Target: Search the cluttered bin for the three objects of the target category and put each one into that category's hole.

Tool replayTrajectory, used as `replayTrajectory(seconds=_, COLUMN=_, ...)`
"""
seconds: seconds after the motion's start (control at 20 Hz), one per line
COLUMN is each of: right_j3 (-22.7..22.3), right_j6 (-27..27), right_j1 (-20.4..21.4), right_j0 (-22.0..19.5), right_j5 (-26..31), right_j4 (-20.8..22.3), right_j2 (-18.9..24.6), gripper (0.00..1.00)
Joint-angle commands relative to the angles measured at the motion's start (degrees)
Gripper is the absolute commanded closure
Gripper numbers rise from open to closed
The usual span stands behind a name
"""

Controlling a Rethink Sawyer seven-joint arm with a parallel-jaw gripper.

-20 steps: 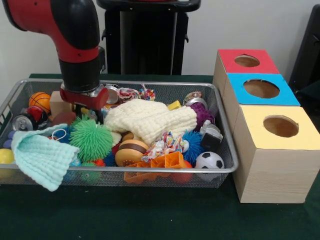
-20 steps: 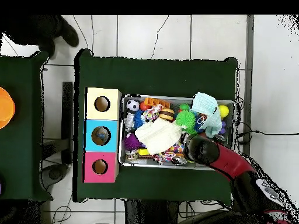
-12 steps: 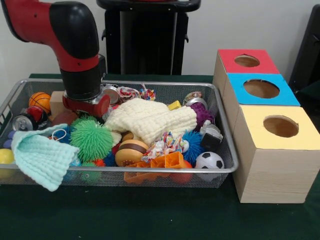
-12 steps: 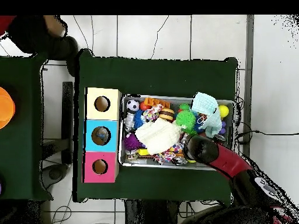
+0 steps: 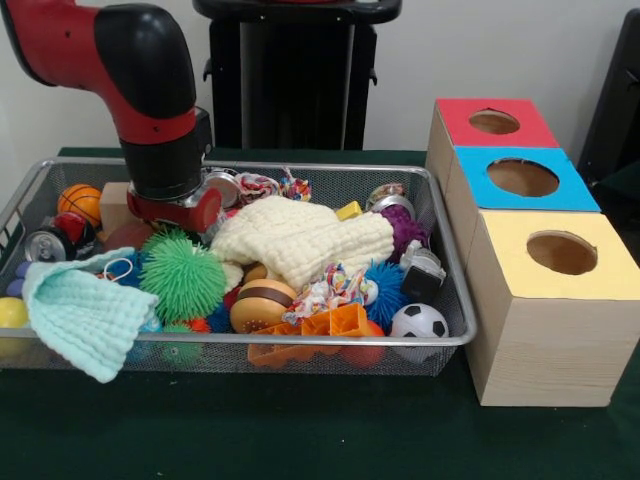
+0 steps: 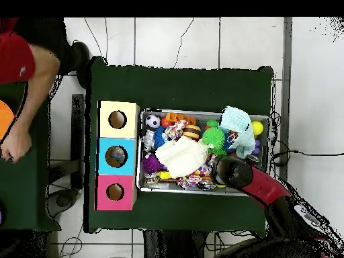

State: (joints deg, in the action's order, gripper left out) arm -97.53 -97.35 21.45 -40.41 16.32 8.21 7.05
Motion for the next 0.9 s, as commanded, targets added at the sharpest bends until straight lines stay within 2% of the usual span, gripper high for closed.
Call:
replayTrajectory(seconds=0.05, right_j3=5.74, right_j6=-4.3, right_j1=-10.73, right_j0=-0.95, right_j5=-3.7, right_j4=0.16, right_j2=5.34, gripper=1.0)
replayTrajectory(seconds=0.2, right_j3=5.98, right_j6=-4.55, right_j1=-9.95, right_j0=0.14, right_j5=-1.94, right_j4=-0.12, right_j2=4.15, gripper=1.0)
replayTrajectory(seconds=0.65, right_j3=7.25, right_j6=-4.18, right_j1=-3.2, right_j0=5.44, right_j5=7.46, right_j4=0.21, right_j2=-1.17, gripper=1.0)
replayTrajectory(seconds=0.9, right_j3=7.87, right_j6=-3.57, right_j1=-1.86, right_j0=6.31, right_j5=10.1, right_j4=0.17, right_j2=-2.26, gripper=1.0)
